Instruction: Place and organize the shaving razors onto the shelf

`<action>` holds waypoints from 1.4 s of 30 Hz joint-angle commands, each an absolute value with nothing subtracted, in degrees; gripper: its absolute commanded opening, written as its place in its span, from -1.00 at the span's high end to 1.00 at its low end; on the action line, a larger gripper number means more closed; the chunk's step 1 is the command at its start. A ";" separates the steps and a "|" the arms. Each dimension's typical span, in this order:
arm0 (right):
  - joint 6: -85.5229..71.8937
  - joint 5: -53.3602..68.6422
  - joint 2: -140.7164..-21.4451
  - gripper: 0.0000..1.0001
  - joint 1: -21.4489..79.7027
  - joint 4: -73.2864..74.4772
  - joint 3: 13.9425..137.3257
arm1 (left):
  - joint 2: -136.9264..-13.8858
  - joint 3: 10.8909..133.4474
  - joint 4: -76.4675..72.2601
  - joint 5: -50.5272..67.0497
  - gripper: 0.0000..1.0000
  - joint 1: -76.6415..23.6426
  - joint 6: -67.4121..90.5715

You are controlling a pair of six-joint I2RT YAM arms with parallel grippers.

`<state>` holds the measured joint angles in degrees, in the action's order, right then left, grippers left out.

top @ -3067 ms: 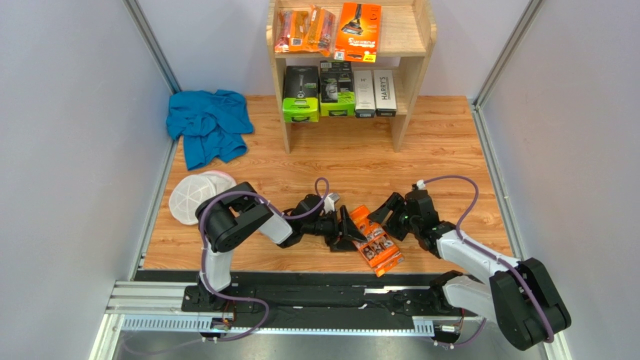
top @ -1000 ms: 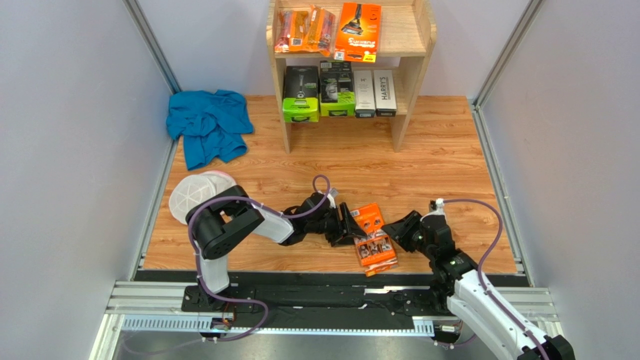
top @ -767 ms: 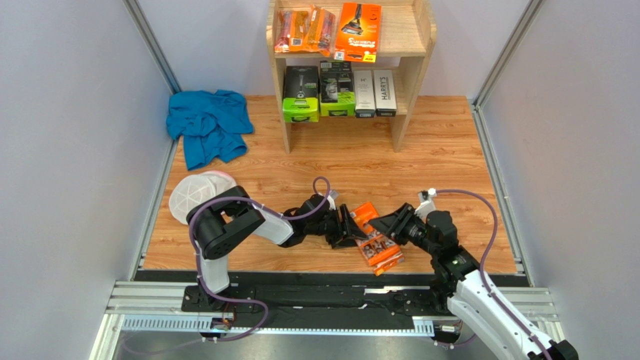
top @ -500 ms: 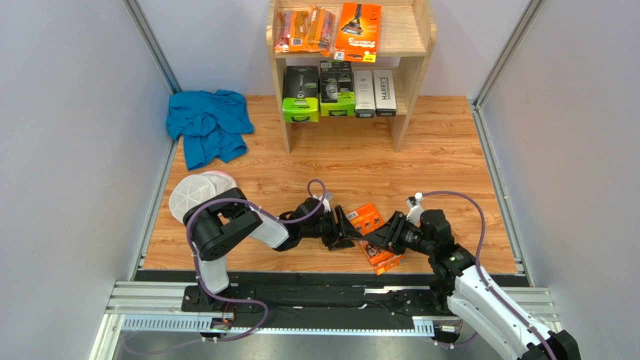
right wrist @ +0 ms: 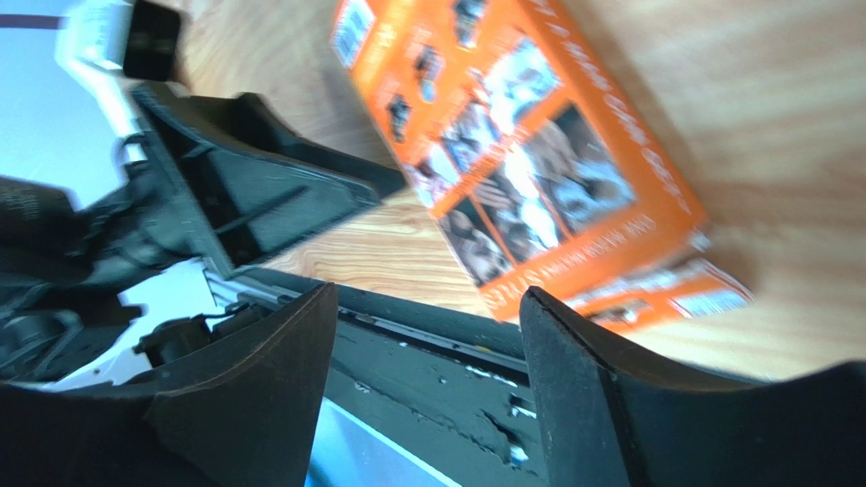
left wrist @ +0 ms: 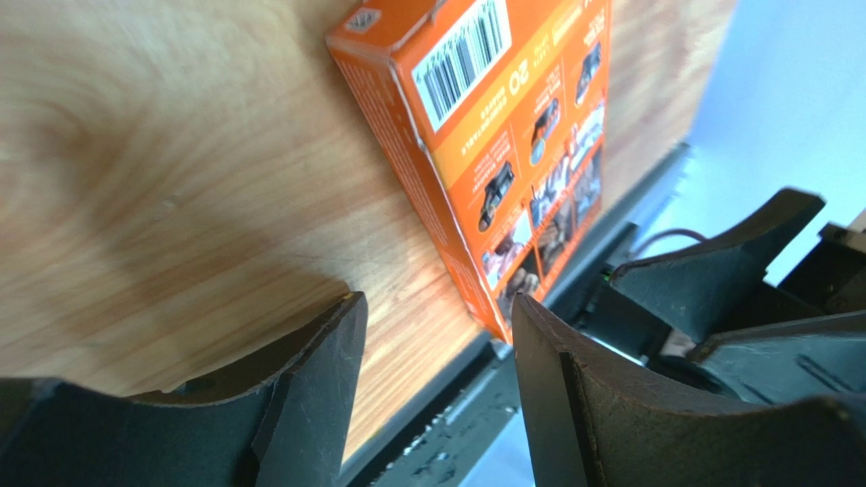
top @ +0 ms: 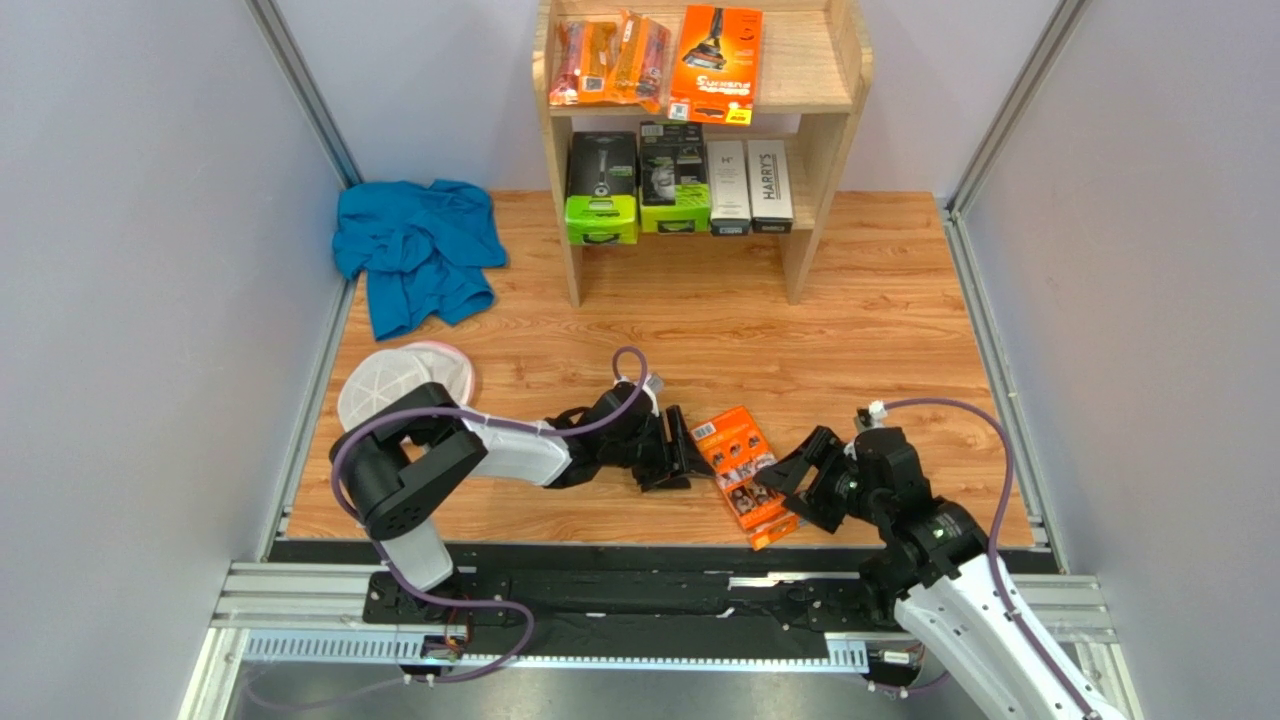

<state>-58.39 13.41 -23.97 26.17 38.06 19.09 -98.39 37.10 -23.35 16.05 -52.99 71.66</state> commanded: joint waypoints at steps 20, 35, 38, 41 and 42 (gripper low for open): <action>-69.17 -4.66 -15.21 -0.57 26.37 57.40 16.44 | -97.21 54.23 7.03 11.16 -0.32 -48.25 51.86; -62.85 1.67 -21.35 -0.52 26.37 38.95 12.66 | -97.73 51.94 2.64 14.68 -0.30 -48.34 53.52; -61.97 5.00 -23.81 -0.49 26.28 34.65 11.96 | -97.91 51.33 2.11 15.29 -0.30 -48.34 54.23; -62.05 8.78 -25.83 -0.46 26.28 30.34 10.73 | -98.08 50.10 0.80 15.47 -0.29 -48.34 55.19; -62.31 10.09 -26.27 -0.45 26.37 29.89 10.64 | -98.35 49.92 0.70 15.56 -0.30 -48.34 55.28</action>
<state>-63.48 4.19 -24.27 26.17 38.17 11.90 -97.82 51.03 3.36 14.48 -48.25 54.13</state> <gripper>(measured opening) 0.734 0.650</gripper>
